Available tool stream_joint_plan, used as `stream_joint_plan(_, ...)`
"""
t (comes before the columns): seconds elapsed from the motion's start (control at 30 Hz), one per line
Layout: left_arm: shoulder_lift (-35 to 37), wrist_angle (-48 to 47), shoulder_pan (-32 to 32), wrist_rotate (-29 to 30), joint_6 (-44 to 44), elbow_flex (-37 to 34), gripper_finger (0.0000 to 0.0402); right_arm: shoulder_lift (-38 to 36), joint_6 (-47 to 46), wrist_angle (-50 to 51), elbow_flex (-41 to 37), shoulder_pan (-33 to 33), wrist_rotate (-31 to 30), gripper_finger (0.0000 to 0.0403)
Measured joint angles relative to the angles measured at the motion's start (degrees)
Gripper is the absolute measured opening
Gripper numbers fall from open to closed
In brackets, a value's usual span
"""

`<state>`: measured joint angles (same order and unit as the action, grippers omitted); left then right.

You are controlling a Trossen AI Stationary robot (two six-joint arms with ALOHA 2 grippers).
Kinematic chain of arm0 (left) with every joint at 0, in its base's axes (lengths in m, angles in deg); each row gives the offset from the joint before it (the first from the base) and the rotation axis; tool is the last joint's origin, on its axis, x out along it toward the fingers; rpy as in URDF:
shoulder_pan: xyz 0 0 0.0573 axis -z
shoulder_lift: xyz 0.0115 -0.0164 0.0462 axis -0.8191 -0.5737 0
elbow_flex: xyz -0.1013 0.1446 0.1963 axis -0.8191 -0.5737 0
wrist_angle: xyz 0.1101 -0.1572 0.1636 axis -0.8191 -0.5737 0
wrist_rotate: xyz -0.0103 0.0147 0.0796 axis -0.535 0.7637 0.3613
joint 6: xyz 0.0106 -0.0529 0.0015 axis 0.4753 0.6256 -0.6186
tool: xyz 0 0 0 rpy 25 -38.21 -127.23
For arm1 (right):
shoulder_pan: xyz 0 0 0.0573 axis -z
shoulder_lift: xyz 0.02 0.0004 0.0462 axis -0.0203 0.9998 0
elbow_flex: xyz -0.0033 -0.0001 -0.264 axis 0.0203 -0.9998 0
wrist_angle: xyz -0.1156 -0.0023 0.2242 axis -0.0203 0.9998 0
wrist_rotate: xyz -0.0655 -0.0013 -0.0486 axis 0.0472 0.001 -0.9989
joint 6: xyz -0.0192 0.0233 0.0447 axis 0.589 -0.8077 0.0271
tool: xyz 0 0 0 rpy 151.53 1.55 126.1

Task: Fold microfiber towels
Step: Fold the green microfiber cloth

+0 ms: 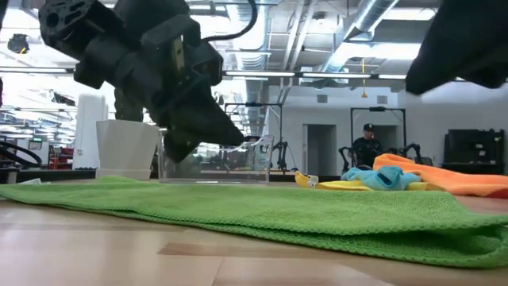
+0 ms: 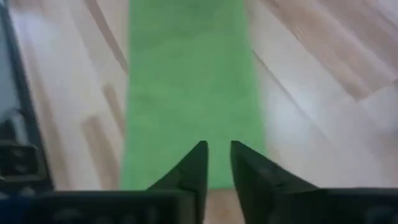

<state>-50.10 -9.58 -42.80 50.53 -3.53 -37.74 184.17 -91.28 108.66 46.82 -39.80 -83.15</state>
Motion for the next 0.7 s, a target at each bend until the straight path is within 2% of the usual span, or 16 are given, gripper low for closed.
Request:
stream_joint_plan(0.2, 0.63, -0.36, 0.02, 0.07, -0.45, 0.00, 0.0000, 0.27, 12.75, 2.41, 0.03, 6.09, 8.78, 0.0176)
stream_joint_plan(0.3, 0.63, -0.74, 0.02, 0.16, -0.41, 0.00, 0.0000, 2.39, 16.96, 2.92, -0.63, 8.16, 11.76, 0.0207)
stream_joint_plan(0.47, 0.63, -1.58, 0.02, 1.15, 0.57, 0.00, 0.0000, 5.68, 22.37, 0.92, -0.56, 10.97, 17.29, 0.0218)
stream_joint_plan(0.7, 0.63, -2.06, 0.02, 2.75, 1.03, 0.00, 0.0000, 9.34, 25.36, 1.11, -0.55, 12.91, 19.01, 0.0214)
